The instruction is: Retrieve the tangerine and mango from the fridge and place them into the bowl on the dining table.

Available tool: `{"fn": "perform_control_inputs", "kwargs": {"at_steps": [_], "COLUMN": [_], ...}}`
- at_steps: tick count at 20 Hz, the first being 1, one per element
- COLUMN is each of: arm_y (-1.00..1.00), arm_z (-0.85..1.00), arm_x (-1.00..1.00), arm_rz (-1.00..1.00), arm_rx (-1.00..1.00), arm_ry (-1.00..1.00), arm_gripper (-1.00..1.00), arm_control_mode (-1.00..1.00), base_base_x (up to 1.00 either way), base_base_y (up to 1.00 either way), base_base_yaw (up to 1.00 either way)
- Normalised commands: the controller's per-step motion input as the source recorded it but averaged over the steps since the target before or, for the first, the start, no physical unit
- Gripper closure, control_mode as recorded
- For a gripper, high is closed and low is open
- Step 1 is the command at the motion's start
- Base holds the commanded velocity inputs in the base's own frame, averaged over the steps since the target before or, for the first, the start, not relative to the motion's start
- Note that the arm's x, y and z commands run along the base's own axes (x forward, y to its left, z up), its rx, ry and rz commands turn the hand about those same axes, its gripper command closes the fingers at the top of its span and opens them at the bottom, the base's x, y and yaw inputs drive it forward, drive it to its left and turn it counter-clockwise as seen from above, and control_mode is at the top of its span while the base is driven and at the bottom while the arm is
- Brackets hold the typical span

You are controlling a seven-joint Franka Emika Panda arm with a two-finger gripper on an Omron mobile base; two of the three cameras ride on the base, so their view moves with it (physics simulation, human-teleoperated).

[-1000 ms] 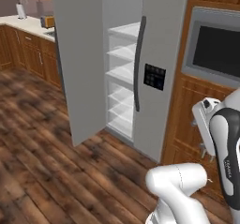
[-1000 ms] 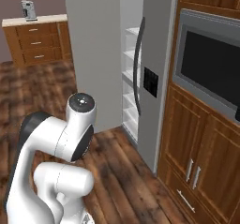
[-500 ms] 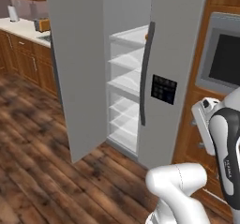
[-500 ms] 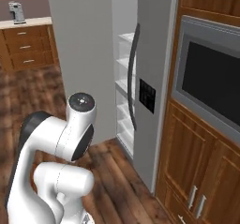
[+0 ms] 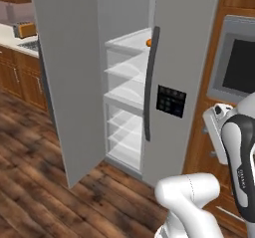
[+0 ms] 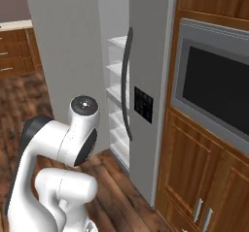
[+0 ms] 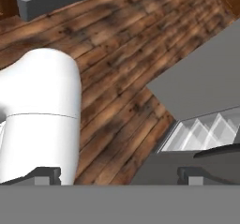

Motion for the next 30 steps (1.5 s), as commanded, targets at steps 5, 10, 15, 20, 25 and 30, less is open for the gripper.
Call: {"fn": "perform_control_inputs", "kwargs": {"at_steps": [5,10,15,20,25,30], "arm_y": [0.0,0.0,0.0,0.0,0.0,0.0], "arm_z": [0.0,0.0,0.0,0.0,0.0,0.0], "arm_x": [0.0,0.0,0.0,0.0,0.0,0.0], "arm_rz": [0.0,0.0,0.0,0.0,0.0,0.0], "arm_rx": [0.0,0.0,0.0,0.0,0.0,0.0], "arm_ry": [0.0,0.0,0.0,0.0,0.0,0.0], "arm_gripper": [-1.0,-1.0,-1.0,-1.0,-1.0,-1.0], "arm_control_mode": [1.0,1.0,1.0,1.0,1.0,1.0], "base_base_x": [0.37,0.36,0.33,0.3,0.29,0.29], "base_base_y": [0.32,0.63,0.69,0.59,0.41,0.27], "base_base_yaw": [-0.28,-0.2,-0.19,-0.2,-0.24,-0.29]}}
